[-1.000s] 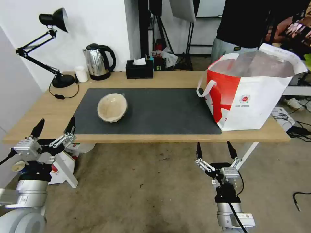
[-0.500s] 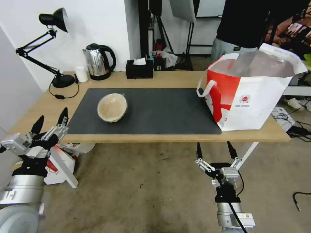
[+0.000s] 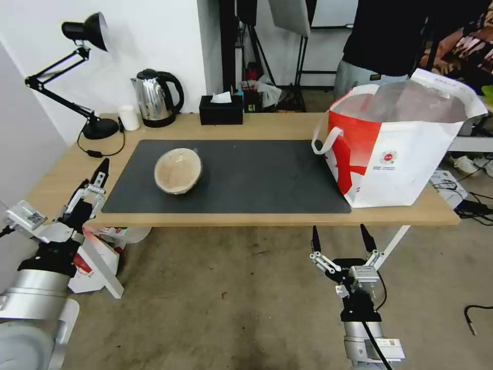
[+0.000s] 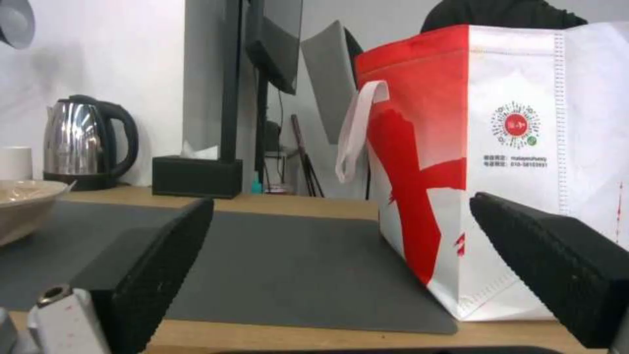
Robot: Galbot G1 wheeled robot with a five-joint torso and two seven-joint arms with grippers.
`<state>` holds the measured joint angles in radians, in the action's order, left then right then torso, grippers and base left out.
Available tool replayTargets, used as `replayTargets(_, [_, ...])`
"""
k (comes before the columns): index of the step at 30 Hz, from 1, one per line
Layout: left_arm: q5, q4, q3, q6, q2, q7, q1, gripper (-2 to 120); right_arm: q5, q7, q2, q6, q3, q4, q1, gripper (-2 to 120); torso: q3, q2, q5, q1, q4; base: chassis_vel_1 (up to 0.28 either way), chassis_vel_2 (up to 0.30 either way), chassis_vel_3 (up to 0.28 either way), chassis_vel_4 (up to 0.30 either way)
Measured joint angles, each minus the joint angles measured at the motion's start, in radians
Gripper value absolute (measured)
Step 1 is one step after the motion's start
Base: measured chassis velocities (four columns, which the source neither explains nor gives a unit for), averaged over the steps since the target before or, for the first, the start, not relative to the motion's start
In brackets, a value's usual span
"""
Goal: Pick up the trash from the table and place it into the takeout bag.
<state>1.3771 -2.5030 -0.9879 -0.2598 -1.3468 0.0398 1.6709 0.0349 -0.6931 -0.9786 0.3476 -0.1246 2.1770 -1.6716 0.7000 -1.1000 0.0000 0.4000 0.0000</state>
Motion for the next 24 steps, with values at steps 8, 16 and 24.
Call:
replayTargets(8, [0.064, 0.000, -0.002, -0.025, 0.006, 0.019, -0.003, 100, 0.000, 0.000, 0.000, 0.000, 0.000, 0.000, 0.000, 100, 0.000, 0.000, 0.0001, 0.000, 0.0000, 0.000, 0.000, 0.000, 0.000])
replayTargets(16, [0.141, 0.006, -0.010, -0.057, 0.012, 0.066, -0.019, 100, 0.000, 0.000, 0.000, 0.000, 0.000, 0.000, 0.000, 100, 0.000, 0.000, 0.0001, 0.000, 0.0001, 0.000, 0.000, 0.000, 0.000])
replayTargets(24, [0.187, 0.013, -0.016, -0.079, 0.017, 0.098, -0.031, 100, 0.000, 0.000, 0.000, 0.000, 0.000, 0.000, 0.000, 100, 0.000, 0.000, -0.0002, 0.000, -0.0004, 0.000, 0.000, 0.000, 0.000])
